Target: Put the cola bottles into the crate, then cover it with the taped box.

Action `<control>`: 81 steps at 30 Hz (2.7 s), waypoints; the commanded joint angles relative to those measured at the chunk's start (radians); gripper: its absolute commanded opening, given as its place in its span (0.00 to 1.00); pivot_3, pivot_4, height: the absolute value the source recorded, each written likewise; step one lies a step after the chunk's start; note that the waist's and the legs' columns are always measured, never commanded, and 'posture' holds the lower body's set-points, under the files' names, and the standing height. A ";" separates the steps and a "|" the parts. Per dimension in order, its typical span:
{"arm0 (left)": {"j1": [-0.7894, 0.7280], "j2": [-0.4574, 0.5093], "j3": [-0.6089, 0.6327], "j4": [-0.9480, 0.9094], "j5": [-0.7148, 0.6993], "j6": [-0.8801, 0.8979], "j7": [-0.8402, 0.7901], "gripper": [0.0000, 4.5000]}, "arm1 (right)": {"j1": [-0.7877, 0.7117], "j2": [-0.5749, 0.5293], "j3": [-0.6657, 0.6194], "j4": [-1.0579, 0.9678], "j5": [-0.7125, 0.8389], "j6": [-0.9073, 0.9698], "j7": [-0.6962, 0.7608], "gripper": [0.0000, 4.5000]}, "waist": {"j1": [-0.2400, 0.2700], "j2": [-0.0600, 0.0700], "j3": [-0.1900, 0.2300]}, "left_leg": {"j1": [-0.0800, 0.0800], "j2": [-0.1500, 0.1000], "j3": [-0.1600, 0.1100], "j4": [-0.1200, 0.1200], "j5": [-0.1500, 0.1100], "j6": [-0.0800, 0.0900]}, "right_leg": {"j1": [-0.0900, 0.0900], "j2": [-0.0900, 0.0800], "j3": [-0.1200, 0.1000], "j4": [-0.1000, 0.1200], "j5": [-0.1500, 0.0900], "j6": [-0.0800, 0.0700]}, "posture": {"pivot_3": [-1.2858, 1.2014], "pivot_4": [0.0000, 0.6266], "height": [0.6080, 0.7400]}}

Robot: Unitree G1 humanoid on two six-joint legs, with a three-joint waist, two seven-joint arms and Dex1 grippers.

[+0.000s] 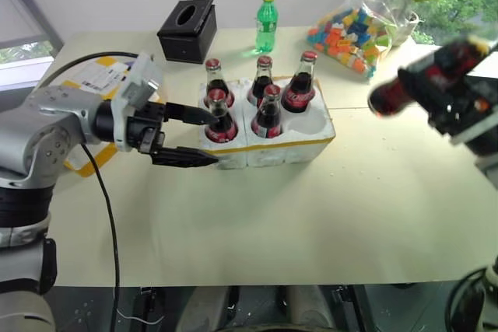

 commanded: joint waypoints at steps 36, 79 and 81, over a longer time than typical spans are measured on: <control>0.167 0.151 0.329 -0.188 -0.100 0.070 0.226 1.00 | -0.087 -0.313 0.159 0.129 -0.121 0.091 0.641 1.00 | 0.001 -0.001 0.001 | -0.002 -0.001 0.000 0.000 -0.002 0.002 | -0.001 0.000 0.000 -0.002 0.001 0.000 | 0.52 0.24 0.94; 0.555 0.140 0.019 0.643 1.200 -0.771 1.095 0.89 | -0.157 -0.375 0.086 0.195 -0.045 0.118 0.671 1.00 | 0.024 -0.001 -0.001 | -0.012 0.009 0.013 0.002 -0.005 -0.004 | -0.013 -0.002 -0.006 -0.001 0.006 -0.006 | 0.52 0.24 0.94; 0.539 0.139 0.015 0.653 1.202 -0.784 1.094 0.73 | -0.151 -0.376 0.081 0.190 -0.041 0.119 0.666 1.00 | 0.024 -0.001 -0.001 | -0.012 0.010 0.013 0.002 -0.005 -0.005 | -0.013 -0.002 -0.006 -0.001 0.006 -0.006 | 0.52 0.24 0.94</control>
